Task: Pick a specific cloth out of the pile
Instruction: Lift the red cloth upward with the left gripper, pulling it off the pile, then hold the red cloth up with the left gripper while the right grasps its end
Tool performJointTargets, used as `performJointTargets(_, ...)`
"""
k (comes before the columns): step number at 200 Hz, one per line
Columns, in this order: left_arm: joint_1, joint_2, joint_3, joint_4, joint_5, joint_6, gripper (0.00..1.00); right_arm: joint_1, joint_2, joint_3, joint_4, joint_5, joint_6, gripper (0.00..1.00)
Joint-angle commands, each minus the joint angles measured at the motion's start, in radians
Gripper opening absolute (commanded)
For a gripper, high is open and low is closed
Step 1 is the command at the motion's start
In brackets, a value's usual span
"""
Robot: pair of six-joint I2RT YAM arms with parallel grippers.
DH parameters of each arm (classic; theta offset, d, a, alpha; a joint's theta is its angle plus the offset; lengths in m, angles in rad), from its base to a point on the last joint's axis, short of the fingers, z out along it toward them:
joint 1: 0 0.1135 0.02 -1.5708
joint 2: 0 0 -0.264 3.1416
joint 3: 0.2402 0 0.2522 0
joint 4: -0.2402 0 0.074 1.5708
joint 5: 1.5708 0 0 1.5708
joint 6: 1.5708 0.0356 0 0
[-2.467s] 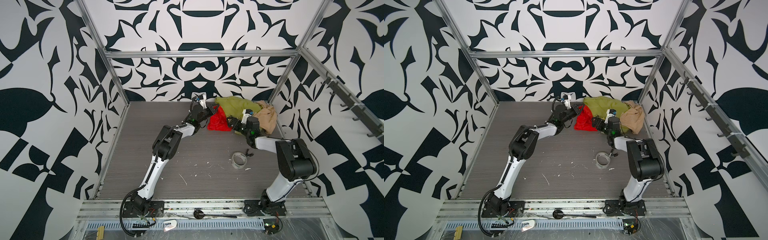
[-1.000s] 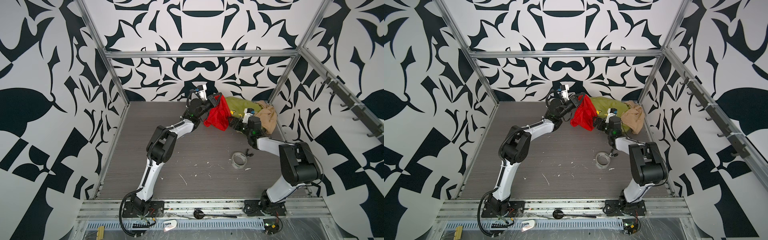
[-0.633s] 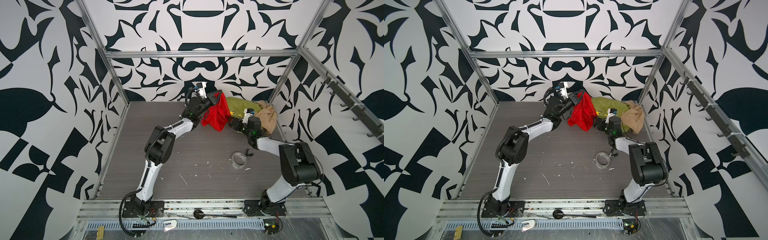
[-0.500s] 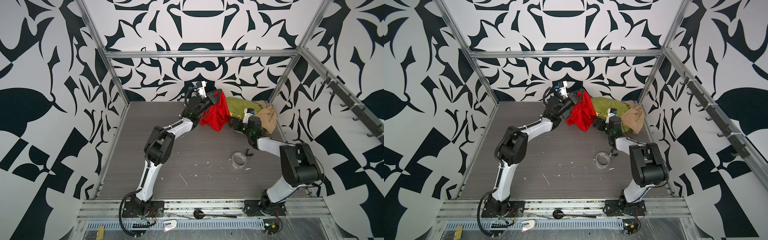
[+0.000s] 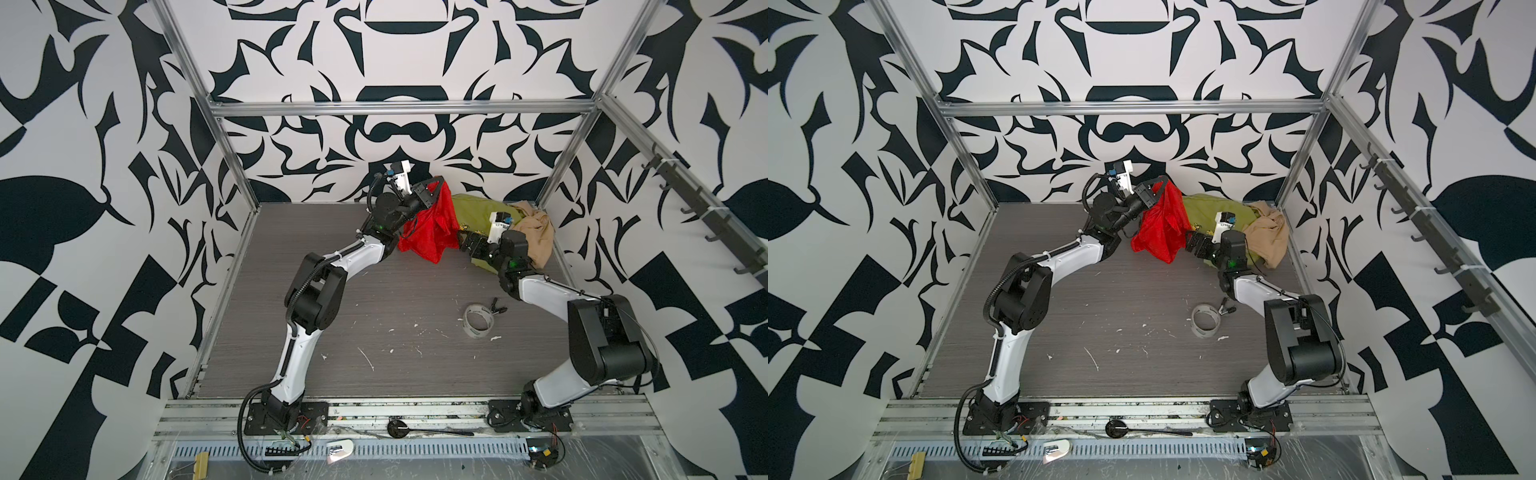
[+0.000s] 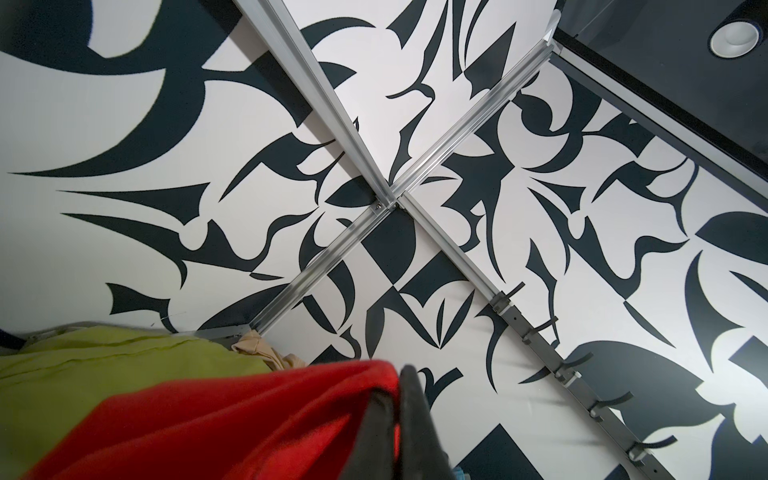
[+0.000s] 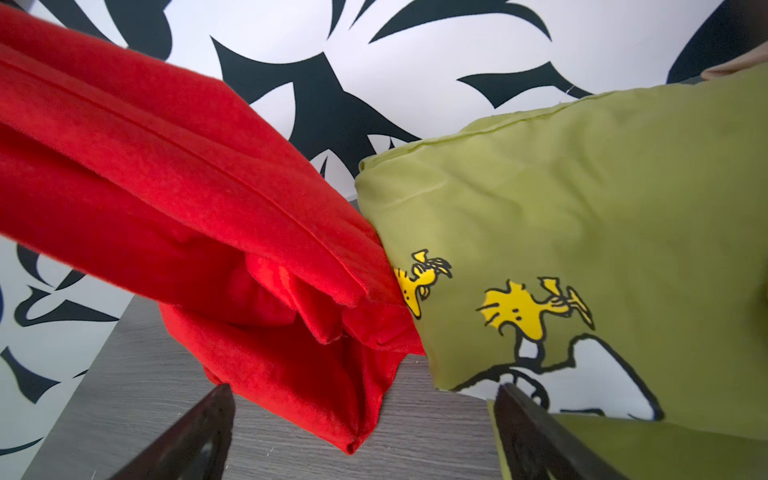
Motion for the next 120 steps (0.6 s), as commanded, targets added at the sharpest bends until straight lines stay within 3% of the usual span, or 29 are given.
performJointTargets(1, -0.003, -0.079, -0.010, 0.109, -0.009, 0.006, 0.00, 0.005, -0.040, -0.003, 0.031, -0.045, 0.001, 1.00)
performJointTargets(120, -0.003, -0.135, -0.069, 0.131, -0.011, 0.008, 0.00, 0.031, -0.095, -0.018, 0.045, -0.093, -0.013, 1.00)
